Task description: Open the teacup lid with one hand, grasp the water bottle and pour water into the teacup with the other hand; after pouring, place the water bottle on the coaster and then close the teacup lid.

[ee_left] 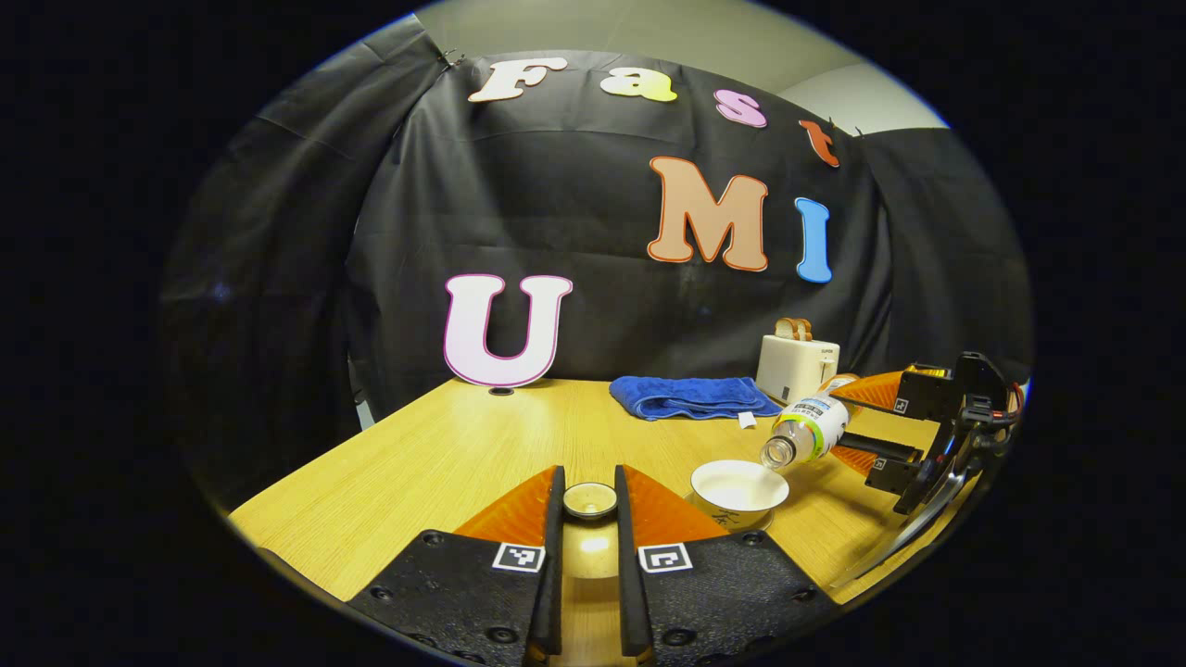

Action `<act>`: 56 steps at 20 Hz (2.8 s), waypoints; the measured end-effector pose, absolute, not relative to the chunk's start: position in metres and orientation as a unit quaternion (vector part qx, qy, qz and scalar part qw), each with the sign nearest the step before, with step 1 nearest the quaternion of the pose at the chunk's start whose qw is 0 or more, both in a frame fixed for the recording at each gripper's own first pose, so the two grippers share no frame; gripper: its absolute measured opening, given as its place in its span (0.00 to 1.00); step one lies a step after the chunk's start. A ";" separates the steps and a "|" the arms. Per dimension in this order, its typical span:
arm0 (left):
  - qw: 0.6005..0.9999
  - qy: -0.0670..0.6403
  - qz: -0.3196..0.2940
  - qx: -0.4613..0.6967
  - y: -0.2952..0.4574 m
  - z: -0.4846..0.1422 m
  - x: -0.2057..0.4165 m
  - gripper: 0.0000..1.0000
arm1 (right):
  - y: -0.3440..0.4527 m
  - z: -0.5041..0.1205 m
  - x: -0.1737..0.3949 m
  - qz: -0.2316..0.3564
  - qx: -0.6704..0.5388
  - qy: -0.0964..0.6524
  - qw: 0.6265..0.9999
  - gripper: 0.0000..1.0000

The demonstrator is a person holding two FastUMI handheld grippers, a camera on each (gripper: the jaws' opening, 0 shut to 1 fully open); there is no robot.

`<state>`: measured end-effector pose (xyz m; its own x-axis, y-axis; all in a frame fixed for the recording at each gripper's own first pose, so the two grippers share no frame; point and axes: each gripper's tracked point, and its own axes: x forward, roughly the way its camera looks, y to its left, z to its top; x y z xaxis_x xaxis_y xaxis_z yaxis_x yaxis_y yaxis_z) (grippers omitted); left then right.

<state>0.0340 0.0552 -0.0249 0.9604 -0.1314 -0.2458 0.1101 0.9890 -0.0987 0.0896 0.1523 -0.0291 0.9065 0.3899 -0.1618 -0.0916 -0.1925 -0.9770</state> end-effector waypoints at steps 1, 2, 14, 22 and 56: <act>0.989 0.127 -0.062 -0.044 0.056 -0.023 0.033 0.22 | 0.153 -0.029 0.091 0.192 -0.755 -0.103 0.618 0.58; 0.989 0.126 -0.062 -0.046 0.056 -0.023 0.033 0.22 | 0.154 -0.028 0.091 0.193 -0.763 -0.106 0.608 0.58; 0.989 0.123 -0.063 -0.044 0.056 -0.021 0.032 0.22 | 0.164 -0.020 0.103 0.189 -0.830 -0.147 0.504 0.58; 0.989 0.126 -0.069 -0.048 0.052 -0.020 0.030 0.22 | 0.165 -0.016 0.104 0.187 -0.848 -0.159 0.469 0.58; 0.977 0.138 -0.160 -0.009 -0.047 -0.022 0.075 0.22 | 0.094 -0.062 0.065 0.231 -0.274 0.169 0.918 0.60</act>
<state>0.0751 -0.0475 -0.0220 0.9109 -0.3150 -0.2664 0.3102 0.9487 -0.0611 0.0651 0.0942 -0.0620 0.8365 0.3314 -0.4364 -0.5164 0.7432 -0.4254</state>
